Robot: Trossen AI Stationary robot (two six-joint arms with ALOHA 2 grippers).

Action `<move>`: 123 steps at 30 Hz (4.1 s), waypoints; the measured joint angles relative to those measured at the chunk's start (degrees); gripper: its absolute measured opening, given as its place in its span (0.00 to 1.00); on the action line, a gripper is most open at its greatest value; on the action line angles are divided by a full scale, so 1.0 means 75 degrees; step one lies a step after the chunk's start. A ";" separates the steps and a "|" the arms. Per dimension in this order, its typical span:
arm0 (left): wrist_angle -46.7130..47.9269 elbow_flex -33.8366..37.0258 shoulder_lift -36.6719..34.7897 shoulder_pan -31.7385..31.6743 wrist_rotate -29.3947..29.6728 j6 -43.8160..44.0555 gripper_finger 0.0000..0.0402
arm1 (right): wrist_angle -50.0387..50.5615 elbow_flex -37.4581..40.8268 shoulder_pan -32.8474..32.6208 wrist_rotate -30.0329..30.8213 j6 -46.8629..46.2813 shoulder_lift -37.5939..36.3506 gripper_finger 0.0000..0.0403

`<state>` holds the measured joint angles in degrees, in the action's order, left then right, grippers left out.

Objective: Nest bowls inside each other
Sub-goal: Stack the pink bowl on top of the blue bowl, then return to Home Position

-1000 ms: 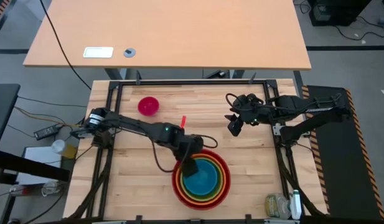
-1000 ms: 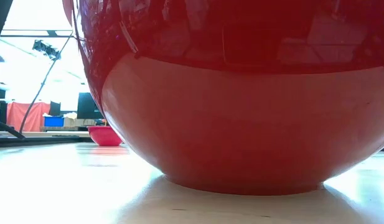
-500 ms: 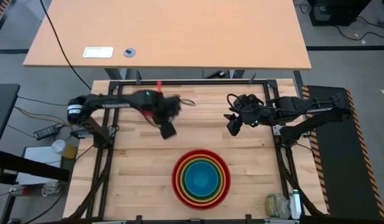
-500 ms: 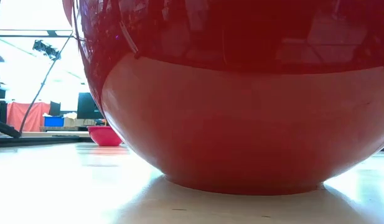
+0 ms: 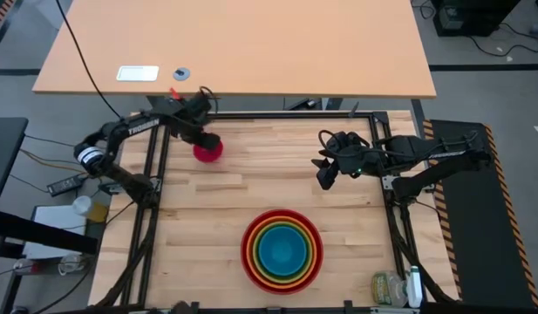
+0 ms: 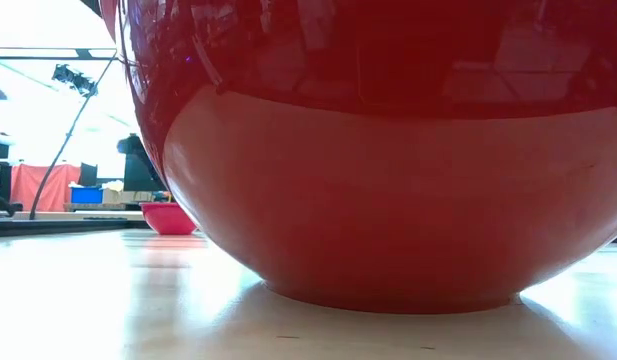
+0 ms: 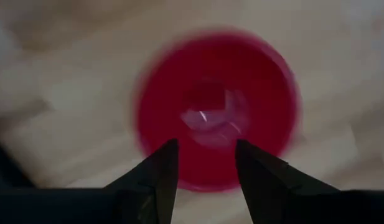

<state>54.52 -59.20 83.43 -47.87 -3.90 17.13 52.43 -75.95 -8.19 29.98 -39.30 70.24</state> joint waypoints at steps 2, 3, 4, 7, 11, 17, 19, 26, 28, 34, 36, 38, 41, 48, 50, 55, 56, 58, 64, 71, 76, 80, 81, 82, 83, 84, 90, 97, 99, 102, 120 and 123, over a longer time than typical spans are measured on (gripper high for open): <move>-0.0325 0.0034 0.0006 -0.0369 0.0222 0.0011 0.40 | 0.0008 0.0001 0.0000 0.0000 -0.0037 0.0000 0.46; -0.0402 0.0056 0.0017 -0.0526 0.0307 0.0017 0.41 | 0.0011 -0.0001 0.0000 -0.0002 -0.0074 0.0000 0.46; -0.0426 0.0078 0.0019 -0.0669 0.0381 0.0022 0.41 | 0.0014 0.0000 0.0000 0.0000 -0.0101 0.0000 0.46; -0.0563 0.0079 0.0050 -0.1083 0.0394 -0.0062 0.45 | 0.0011 0.0000 0.0003 -0.0002 -0.0168 0.0000 0.46; -0.0538 0.0082 0.0291 -0.1437 0.0133 -0.0386 0.48 | 0.0008 0.0001 0.0010 0.0005 -0.0171 0.0000 0.46; -0.0481 0.0082 0.0729 -0.1470 -0.0505 -0.1056 0.48 | 0.0011 0.0000 0.0076 0.0038 -0.0223 0.0000 0.46; -0.0489 0.0082 0.0860 -0.1402 -0.0525 -0.1193 0.48 | 0.0011 -0.0002 0.0076 0.0052 -0.0224 0.0000 0.46; -0.0364 0.0079 0.1374 -0.1235 -0.0514 -0.1455 0.41 | 0.0014 0.0000 0.0076 0.0052 -0.0228 0.0000 0.46; -0.0292 0.0079 0.1528 -0.1192 -0.0512 -0.1456 0.33 | 0.0014 0.0001 0.0076 0.0052 -0.0229 0.0000 0.46; -0.0193 0.0067 0.1592 -0.0936 -0.0619 -0.1387 0.04 | 0.0028 0.0000 0.0076 0.0016 -0.0226 0.0000 0.46; -0.0168 0.0067 0.1502 -0.0839 -0.0584 -0.1385 0.04 | 0.0039 0.0000 0.0076 0.0001 -0.0189 0.0003 0.46; -0.0047 0.0070 0.1373 -0.0701 -0.0614 -0.1386 0.04 | 0.0053 0.0001 0.0076 0.0000 -0.0162 0.0003 0.46; -0.0024 0.0076 0.0962 -0.0399 -0.0908 -0.1369 0.02 | 0.0065 -0.0002 0.0078 0.0000 -0.0104 0.0003 0.46; 0.0001 -0.0033 -0.0034 0.1162 -0.1030 -0.0288 0.02 | 0.0032 0.0001 0.0367 -0.0320 0.0396 0.0003 0.46; -0.0017 -0.0210 -0.0238 0.1918 -0.1034 0.0190 0.02 | 0.0035 0.0000 0.0480 -0.0527 0.0516 0.0003 0.46; -0.0336 -0.1077 -0.0131 0.4101 -0.0915 0.1647 0.02 | -0.0037 0.0000 0.0741 -0.0757 0.0984 0.0003 0.46; -0.0607 -0.1293 -0.0062 0.4492 -0.0854 0.1974 0.02 | -0.0055 0.0000 0.0791 -0.0793 0.1075 0.0003 0.46; -0.1011 -0.1685 0.0122 0.5145 -0.0763 0.2525 0.02 | -0.0133 0.0001 0.0872 -0.0956 0.1236 0.0003 0.46; -0.1421 -0.2963 0.0951 0.6435 -0.0292 0.3442 0.02 | -0.0567 0.0001 0.0962 -0.1358 0.1620 0.0003 0.46; -0.1123 -0.4746 0.2887 0.7454 -0.0627 0.3559 0.02 | -0.0615 0.0001 0.0962 -0.1361 0.1715 0.0003 0.46; 0.0052 -0.6358 0.4231 0.7968 -0.0648 0.3150 0.02 | -0.0609 0.0000 0.0962 -0.1519 0.1625 0.0000 0.46; 0.0673 -0.7064 0.5058 0.8222 -0.0648 0.2853 0.02 | -0.0612 0.0001 0.0946 -0.1593 0.1438 0.0000 0.46; 0.0674 -0.7095 0.5198 0.8268 -0.0641 0.2837 0.02 | -0.0610 0.0000 0.0914 -0.1610 0.1403 -0.0005 0.46; 0.0686 -0.7105 0.5312 0.8307 -0.0634 0.2837 0.02 | -0.0609 -0.0001 0.0880 -0.1609 0.1374 -0.0009 0.46; 0.0708 -0.7102 0.5427 0.8343 -0.0624 0.2835 0.02 | -0.0610 -0.0002 0.0847 -0.1611 0.1342 -0.0014 0.46; 0.0708 -0.7102 0.5518 0.8369 -0.0613 0.2837 0.03 | -0.0610 0.0000 0.0809 -0.1614 0.1295 -0.0015 0.46; 0.0670 -0.7099 0.5730 0.8512 -0.0551 0.2799 0.24 | -0.0609 0.0001 0.0603 -0.1582 0.1086 -0.0017 0.46; 0.0800 -0.7111 0.5578 0.8511 -0.0492 0.2847 0.58 | -0.0608 0.0000 0.0501 -0.1467 0.1034 -0.0020 0.46; 0.0863 -0.7125 0.5473 0.8506 -0.0435 0.2783 0.62 | -0.0583 0.0001 0.0501 -0.1502 0.1033 -0.0075 0.46; 0.1375 -0.7121 0.5186 0.8635 0.0379 0.2454 0.63 | -0.0556 0.0030 0.0409 -0.1461 0.1085 -0.0256 0.46; -0.1099 -0.2910 0.0371 0.8158 0.2153 0.1462 0.42 | -0.4713 0.5195 0.0549 -0.2059 0.0440 -0.3881 0.40; -0.1695 -0.1943 -0.0720 0.7890 0.2348 0.1852 0.41 | -0.5566 0.6151 0.0801 -0.2363 0.0462 -0.4571 0.40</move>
<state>41.81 -73.77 78.03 11.30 13.72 31.03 10.68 -29.82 -2.18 12.25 -35.83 35.96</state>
